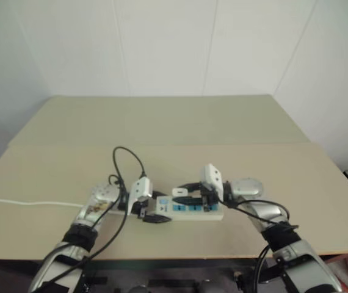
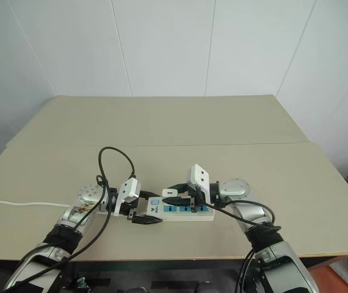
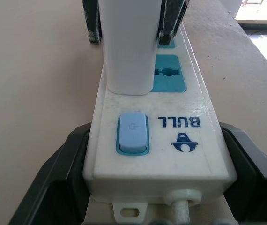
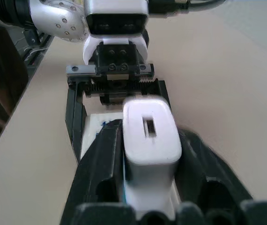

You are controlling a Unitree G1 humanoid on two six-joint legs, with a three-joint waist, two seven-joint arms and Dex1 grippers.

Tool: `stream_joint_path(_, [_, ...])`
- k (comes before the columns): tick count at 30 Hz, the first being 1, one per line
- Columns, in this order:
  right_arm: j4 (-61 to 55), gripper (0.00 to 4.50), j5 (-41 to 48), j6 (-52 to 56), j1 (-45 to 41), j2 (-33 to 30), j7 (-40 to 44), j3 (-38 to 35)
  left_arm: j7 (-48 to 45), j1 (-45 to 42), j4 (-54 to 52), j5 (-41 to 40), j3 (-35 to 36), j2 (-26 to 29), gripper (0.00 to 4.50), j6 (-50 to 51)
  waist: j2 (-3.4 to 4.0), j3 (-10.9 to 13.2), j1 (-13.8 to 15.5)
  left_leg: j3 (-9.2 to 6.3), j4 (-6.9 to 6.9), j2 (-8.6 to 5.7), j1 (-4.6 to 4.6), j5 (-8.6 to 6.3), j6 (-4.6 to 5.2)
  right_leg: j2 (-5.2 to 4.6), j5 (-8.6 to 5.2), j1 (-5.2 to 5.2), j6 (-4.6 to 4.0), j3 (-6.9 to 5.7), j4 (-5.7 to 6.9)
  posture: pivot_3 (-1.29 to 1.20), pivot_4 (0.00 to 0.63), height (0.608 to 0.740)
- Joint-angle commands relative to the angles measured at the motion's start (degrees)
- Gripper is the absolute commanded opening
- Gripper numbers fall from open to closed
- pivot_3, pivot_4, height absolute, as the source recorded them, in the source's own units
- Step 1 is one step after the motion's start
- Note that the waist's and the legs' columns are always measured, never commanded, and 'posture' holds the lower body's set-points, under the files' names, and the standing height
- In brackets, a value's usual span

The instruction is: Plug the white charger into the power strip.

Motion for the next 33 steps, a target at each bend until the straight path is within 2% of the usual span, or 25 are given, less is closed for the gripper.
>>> stream_joint_path(1, [3.5, 3.10, -3.8, 3.0, 2.3, -2.0, -0.6, 0.5, -1.9, 1.7, -0.4, 1.7, -1.7, 1.8, 3.30, 0.1, -0.09, -0.1, -0.1, -0.02, 0.00, 0.01, 0.03, 0.00, 0.00, 0.00, 0.00, 0.04, 0.00, -0.01, 0.00, 0.00, 0.150, 0.740])
stream_joint_path(2, [3.2, 3.33, -4.1, 3.2, 2.4, -2.0, -0.9, 0.4, -1.8, 1.7, -0.4, 1.7, -1.8, 1.7, 3.30, 0.2, -0.12, -0.1, -0.1, -0.02, -0.02, 0.03, 0.05, 0.00, 0.00, 0.02, 0.00, 0.05, -0.01, -0.01, 0.01, 0.00, 0.150, 0.740])
stream_joint_path(5, [2.6, 4.41, -3.7, 4.1, 2.4, -2.1, -0.2, -0.2, -1.6, 1.8, -0.5, 1.6, -1.9, 1.4, 3.30, 0.3, -0.13, -0.1, -0.2, -0.01, -0.14, 0.04, 0.29, 0.00, 0.00, 0.03, -0.10, 0.22, 0.01, -0.01, 0.01, 0.00, 0.150, 0.740])
stream_joint_path(6, [2.4, 4.46, -3.4, 4.4, 2.4, -2.2, 0.2, -0.4, -1.5, 1.8, -0.5, 1.7, -1.9, 1.3, 3.30, 0.2, -0.13, -0.1, -0.2, -0.01, -0.17, 0.04, 0.32, 0.00, 0.00, 0.03, -0.13, 0.25, 0.02, -0.01, 0.01, 0.00, 0.150, 0.740])
stream_joint_path(11, [1.6, 4.46, -2.9, 4.6, 2.0, -2.4, 0.1, -2.0, -0.9, 1.5, -0.4, 1.5, -1.7, 0.8, 3.30, 0.4, -0.14, -0.1, -0.1, -0.01, -0.19, 0.03, 0.32, 0.00, -0.01, 0.02, -0.14, 0.24, 0.02, -0.01, 0.00, 0.00, 0.150, 0.740])
stream_joint_path(13, [1.6, 4.50, -2.9, 4.7, 1.8, -2.6, 0.2, -2.2, -1.1, 1.0, -1.2, -0.3, -0.6, 0.4, 4.03, 2.7, -0.14, -0.1, -0.1, -0.01, -0.19, 0.03, 0.32, 0.00, -0.01, 0.02, -0.14, 0.24, 0.02, -0.01, 0.00, 0.00, 0.150, 0.740])
stream_joint_path(15, [1.7, 4.50, -3.1, 4.6, 1.7, -2.6, 0.3, -2.3, -2.1, 0.7, -2.6, -2.4, 0.6, 0.4, 4.45, 4.9, -0.14, -0.1, -0.1, 0.01, -0.19, 0.01, 0.30, 0.00, -0.01, 0.01, -0.14, 0.23, 0.03, 0.00, 0.00, 0.00, 0.150, 0.740])
stream_joint_path(23, [0.5, 4.50, -2.2, 4.8, 1.2, -2.7, 0.1, -4.0, -3.5, 2.8, -13.6, -7.7, 4.4, 4.5, 4.45, 10.2, -0.19, 0.0, -0.1, -0.01, -0.19, 0.03, 0.25, -0.01, -0.02, 0.00, -0.28, 0.19, 0.27, 0.00, 0.00, 0.00, 0.150, 0.740])
stream_joint_path(28, [-2.9, 4.50, -0.4, 6.0, 2.2, -6.8, 1.6, -7.3, -4.6, 6.2, -22.1, -11.6, 7.1, 9.8, 4.45, 14.2, -0.18, 0.2, 0.3, -0.03, -0.19, 0.02, -0.04, -0.01, -0.03, -0.03, -0.21, -0.10, 0.15, -0.02, 0.03, 0.00, 0.150, 0.740])
stream_joint_path(33, [-11.2, 4.50, 3.2, 8.6, 6.7, -14.0, 4.2, -12.6, -3.9, 9.1, -26.2, -13.2, 10.6, 14.5, 4.45, 15.0, -0.13, 0.5, 0.3, -0.01, -0.18, 0.01, -0.61, 0.01, -0.05, -0.05, -0.06, -0.75, -0.10, -0.01, 0.09, 0.00, 0.150, 0.740])
